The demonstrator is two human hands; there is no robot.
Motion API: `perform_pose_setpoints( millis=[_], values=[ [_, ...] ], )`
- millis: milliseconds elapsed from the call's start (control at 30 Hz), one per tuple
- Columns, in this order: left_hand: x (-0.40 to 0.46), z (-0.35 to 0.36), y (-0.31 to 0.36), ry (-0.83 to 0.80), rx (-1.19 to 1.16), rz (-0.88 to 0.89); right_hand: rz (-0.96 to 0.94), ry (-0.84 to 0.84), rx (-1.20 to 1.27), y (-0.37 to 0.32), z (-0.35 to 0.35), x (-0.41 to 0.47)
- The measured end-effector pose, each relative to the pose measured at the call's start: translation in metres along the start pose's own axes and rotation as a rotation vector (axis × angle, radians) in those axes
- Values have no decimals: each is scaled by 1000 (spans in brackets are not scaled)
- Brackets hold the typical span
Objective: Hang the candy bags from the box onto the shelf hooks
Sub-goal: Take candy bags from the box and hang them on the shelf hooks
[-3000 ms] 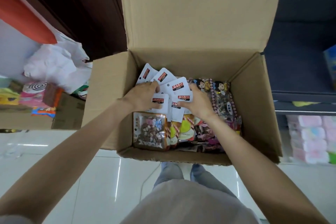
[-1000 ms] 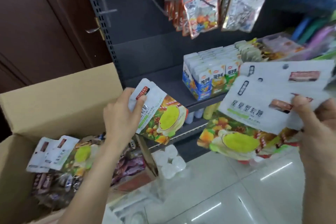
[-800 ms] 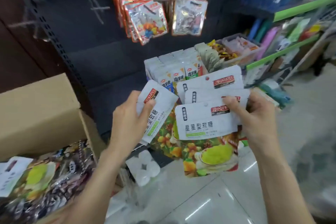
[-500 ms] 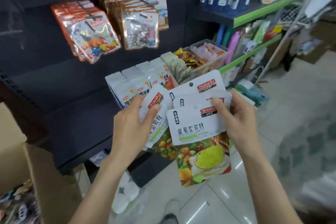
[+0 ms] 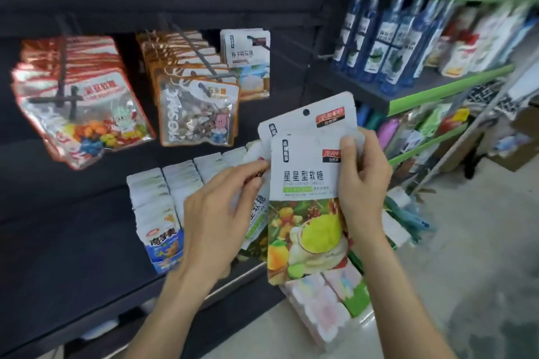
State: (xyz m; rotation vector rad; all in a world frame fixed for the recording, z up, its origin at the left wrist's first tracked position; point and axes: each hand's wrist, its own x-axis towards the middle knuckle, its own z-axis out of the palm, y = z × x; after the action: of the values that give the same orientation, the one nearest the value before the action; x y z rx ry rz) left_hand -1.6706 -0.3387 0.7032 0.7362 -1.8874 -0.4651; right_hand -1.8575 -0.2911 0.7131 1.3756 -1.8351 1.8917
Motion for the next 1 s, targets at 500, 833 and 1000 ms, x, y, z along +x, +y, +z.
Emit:
perform_pose_setpoints(
  millis=[500,833,1000],
  values=[
    [89,90,-19,93,156,-122,66,-125,262,96,44,118],
    [96,102,-20,134,223,-149,124,-182,354,111,53,126],
    [94,104,-26,149,255,-158,176,-232,327,118,63,128]
  ],
)
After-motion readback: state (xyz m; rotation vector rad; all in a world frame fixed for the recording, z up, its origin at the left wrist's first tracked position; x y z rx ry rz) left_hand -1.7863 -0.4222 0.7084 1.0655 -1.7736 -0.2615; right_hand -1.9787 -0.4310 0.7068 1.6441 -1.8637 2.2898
